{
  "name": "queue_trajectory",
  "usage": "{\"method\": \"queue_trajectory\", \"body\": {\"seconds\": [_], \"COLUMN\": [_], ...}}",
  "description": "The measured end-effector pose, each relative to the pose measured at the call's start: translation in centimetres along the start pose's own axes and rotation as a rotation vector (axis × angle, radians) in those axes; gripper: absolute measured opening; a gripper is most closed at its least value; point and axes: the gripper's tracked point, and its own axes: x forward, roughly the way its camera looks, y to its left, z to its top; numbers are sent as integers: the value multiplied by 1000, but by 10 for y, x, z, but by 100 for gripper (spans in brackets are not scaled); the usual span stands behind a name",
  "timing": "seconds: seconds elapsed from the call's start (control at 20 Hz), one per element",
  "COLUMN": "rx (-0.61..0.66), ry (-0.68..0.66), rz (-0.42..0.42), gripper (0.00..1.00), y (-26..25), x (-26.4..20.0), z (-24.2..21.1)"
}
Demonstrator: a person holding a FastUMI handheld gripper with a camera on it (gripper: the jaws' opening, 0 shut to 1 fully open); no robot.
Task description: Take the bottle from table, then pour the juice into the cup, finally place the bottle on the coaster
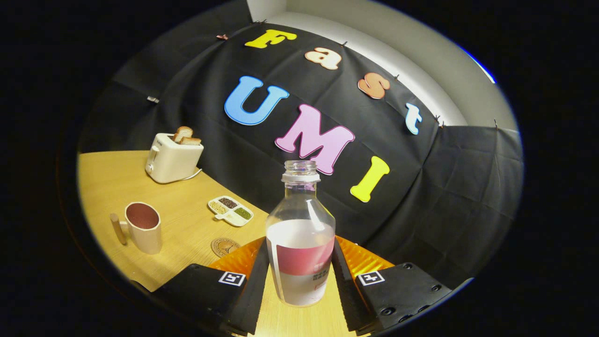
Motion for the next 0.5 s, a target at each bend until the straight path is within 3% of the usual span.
{"method": "queue_trajectory", "body": {"seconds": [0.5], "rx": [-444], "ry": [-109], "rz": [97], "gripper": [71], "y": [84], "x": [-3], "z": [25]}}
